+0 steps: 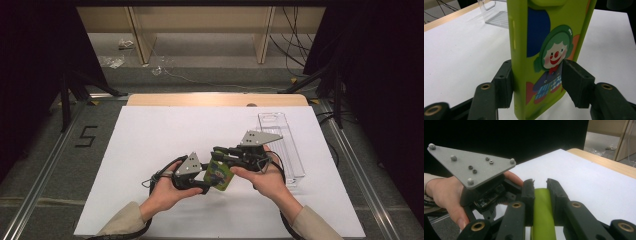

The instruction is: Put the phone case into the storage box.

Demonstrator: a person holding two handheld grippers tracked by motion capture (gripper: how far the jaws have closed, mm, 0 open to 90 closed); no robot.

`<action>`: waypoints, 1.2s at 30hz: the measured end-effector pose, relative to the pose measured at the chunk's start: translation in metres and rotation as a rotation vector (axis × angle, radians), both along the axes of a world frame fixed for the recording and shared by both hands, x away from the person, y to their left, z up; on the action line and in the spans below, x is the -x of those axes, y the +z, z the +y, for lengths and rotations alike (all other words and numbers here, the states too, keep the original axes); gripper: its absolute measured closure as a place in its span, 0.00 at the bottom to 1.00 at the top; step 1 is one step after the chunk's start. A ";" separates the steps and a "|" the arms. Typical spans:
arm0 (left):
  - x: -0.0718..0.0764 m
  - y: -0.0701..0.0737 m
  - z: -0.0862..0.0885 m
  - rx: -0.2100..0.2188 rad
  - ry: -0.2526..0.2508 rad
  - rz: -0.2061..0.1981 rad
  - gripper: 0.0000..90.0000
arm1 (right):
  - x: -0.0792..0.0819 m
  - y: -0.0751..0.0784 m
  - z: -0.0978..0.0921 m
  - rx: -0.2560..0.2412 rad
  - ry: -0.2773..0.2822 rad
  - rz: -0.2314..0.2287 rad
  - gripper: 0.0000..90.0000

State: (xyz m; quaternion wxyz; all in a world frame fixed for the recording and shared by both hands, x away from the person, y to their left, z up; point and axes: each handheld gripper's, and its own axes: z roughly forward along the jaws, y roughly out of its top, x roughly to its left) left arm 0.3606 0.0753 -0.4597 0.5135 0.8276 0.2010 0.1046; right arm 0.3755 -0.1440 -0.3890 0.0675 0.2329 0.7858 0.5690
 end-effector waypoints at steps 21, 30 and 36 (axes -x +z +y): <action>-0.002 0.002 0.006 0.015 -0.028 0.045 0.72 | -0.001 -0.001 0.000 -0.025 0.021 0.027 0.86; 0.000 0.004 0.007 0.001 -0.014 0.070 0.80 | 0.001 -0.001 0.002 -0.027 0.039 0.022 0.86; 0.000 0.006 0.008 0.000 -0.008 0.072 0.83 | 0.001 -0.001 0.001 -0.034 0.043 0.024 0.86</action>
